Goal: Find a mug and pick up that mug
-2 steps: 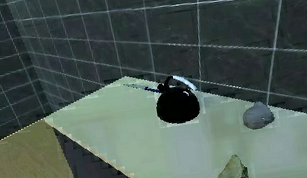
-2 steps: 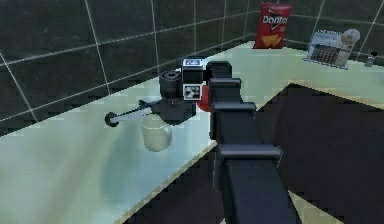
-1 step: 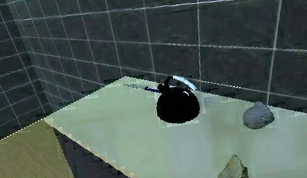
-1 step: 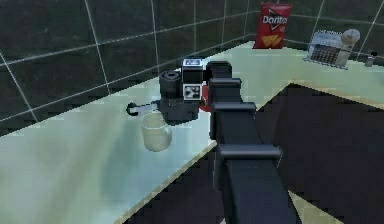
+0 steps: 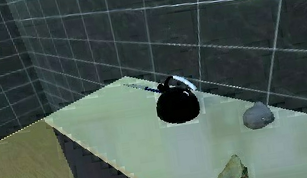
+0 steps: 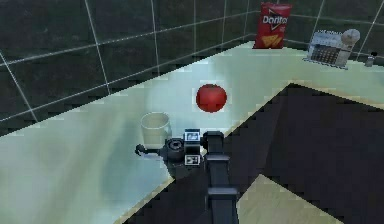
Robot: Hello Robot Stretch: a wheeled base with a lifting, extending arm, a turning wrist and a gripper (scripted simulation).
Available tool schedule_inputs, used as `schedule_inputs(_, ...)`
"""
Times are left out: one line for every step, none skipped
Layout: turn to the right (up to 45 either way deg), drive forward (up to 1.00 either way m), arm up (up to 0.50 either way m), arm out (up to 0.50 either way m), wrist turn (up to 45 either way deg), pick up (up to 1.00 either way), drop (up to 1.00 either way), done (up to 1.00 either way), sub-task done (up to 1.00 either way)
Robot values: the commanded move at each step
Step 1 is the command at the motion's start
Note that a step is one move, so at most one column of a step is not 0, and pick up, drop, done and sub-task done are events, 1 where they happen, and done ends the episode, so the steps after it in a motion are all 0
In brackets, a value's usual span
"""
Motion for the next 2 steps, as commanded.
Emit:
schedule_inputs(0.0, 0.0, 0.0, 0.0, 0.0, 1.0, 0.0, 0.0, 0.0)
schedule_inputs(0.0, 0.0, 0.1, 0.0, 0.0, 0.0, 0.0, 0.0, 0.0)
